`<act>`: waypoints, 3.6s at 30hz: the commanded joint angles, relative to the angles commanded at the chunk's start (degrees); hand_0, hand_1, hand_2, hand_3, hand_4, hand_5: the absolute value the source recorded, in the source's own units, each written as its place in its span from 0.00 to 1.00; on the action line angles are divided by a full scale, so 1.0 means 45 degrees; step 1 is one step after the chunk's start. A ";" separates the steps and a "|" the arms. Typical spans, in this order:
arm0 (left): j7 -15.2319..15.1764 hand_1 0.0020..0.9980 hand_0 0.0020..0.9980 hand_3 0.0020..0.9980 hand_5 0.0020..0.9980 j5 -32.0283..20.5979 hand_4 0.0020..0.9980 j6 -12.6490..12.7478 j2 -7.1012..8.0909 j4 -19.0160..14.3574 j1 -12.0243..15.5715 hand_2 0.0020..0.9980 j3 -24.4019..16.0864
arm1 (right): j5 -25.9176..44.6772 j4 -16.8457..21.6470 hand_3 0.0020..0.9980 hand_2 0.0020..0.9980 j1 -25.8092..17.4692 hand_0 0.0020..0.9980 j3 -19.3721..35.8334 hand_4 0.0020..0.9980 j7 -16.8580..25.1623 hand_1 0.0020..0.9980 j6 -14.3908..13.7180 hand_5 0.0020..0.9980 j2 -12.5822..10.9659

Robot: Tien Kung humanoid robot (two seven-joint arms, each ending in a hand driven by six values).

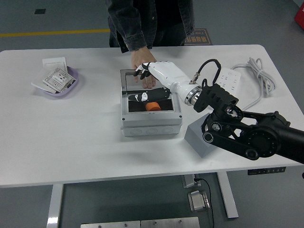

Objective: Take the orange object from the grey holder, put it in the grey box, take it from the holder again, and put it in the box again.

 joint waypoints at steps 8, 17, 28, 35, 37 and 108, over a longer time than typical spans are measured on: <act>-0.0041 0.70 0.64 0.58 0.09 -0.0295 0.52 -0.0013 -0.0008 0.0000 -0.0095 0.58 0.0363 | 0.1151 -0.1621 0.70 0.61 0.1206 0.60 -0.0142 1.00 0.0378 0.56 -0.0008 0.64 0.0731; -0.0023 0.70 0.64 0.58 0.08 -0.0160 0.51 -0.0051 -0.0013 0.0000 -0.0152 0.58 0.0318 | 0.3471 -0.4843 0.70 0.61 0.2212 0.60 -0.1278 1.00 0.1110 0.55 -0.0358 0.65 0.2066; -0.0014 0.70 0.64 0.58 0.07 -0.0015 0.51 -0.0034 0.0010 0.0000 -0.0216 0.58 0.0195 | 0.4881 -0.7138 0.71 0.61 0.2004 0.61 -0.2347 1.00 0.1537 0.57 -0.0629 0.66 0.2709; 0.0044 0.69 0.64 0.57 0.07 0.0327 0.51 -0.0027 -0.0011 0.0000 -0.0164 0.58 -0.0191 | 0.4604 -0.6322 0.71 0.61 0.1501 0.61 -0.2450 1.00 0.1513 0.56 -0.0682 0.67 0.2372; 0.0063 0.69 0.64 0.57 0.07 0.0439 0.51 -0.0021 -0.0005 0.0000 -0.0143 0.58 -0.0324 | 0.4331 -0.5856 0.71 0.61 0.1354 0.61 -0.2359 1.00 0.1470 0.57 -0.0704 0.67 0.2145; 0.0187 0.69 0.64 0.57 0.08 0.1697 0.51 0.0033 -0.0088 0.0000 0.0437 0.58 -0.2127 | 0.6398 0.1198 0.71 0.65 -1.0299 0.64 1.2222 1.00 0.5658 0.63 -0.1300 0.79 -0.0484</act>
